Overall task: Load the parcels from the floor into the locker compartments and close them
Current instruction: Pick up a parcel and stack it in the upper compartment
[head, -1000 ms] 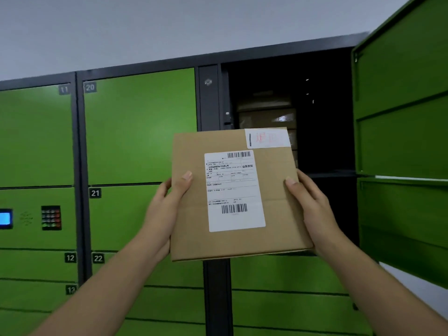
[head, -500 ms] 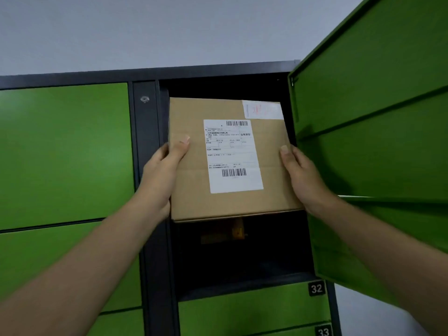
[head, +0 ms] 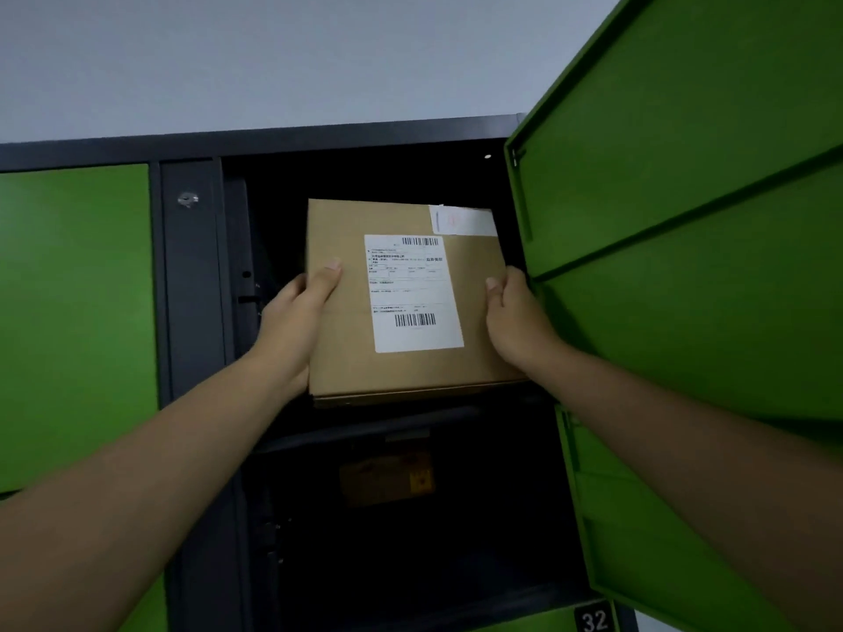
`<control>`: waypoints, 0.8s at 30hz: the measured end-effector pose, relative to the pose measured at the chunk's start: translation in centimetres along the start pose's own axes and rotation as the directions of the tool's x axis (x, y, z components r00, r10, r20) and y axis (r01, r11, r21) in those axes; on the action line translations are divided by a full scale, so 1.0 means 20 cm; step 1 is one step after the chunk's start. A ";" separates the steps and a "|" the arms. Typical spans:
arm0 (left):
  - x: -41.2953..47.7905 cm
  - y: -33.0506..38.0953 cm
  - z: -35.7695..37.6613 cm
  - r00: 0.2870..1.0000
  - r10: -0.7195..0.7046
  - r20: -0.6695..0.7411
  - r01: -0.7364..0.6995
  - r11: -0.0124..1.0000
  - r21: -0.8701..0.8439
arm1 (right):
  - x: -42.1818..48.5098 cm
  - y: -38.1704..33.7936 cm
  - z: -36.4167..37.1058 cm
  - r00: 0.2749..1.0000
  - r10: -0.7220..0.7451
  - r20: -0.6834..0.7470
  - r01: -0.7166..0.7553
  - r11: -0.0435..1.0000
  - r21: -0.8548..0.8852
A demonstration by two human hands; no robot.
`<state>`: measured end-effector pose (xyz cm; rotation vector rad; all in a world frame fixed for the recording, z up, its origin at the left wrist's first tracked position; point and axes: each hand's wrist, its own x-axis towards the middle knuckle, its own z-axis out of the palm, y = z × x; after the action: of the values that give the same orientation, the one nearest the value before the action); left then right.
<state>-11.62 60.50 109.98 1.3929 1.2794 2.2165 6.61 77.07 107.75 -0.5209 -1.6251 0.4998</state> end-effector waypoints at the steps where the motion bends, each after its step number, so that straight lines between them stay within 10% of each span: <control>1: 0.03 -0.02 0.03 1.000 0.001 0.005 -0.001 1.000 -0.002 | 0.02 0.02 0.01 1.000 0.011 -0.024 -0.012 0.999 -0.032; 9: 0.25 -0.19 0.24 0.993 0.070 -0.100 -0.060 0.994 0.090 | 0.01 0.07 0.23 0.999 -0.017 0.046 0.035 0.901 -0.432; 14: 0.27 -0.30 0.39 0.968 0.122 -0.218 -0.054 0.954 0.294 | 0.12 0.08 0.28 0.979 0.163 0.123 -0.162 0.987 -0.019; 18: 0.26 -0.37 0.55 0.985 0.135 -0.111 -0.071 0.888 0.455 | 0.18 0.06 0.28 0.921 0.264 0.288 -0.365 0.844 0.392; 22: 0.29 -0.46 0.61 0.977 0.180 0.114 -0.212 0.752 0.624 | 0.22 0.11 0.24 0.983 0.128 0.133 -0.175 0.871 0.458; 24: 0.31 -0.52 0.62 0.947 0.240 0.212 -0.319 0.660 0.680 | 0.23 0.17 0.27 1.000 -0.012 0.008 0.010 0.975 0.223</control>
<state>-7.34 77.16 107.87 2.0594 2.1495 1.8164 0.90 82.42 108.68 -0.3420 -1.5559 0.6678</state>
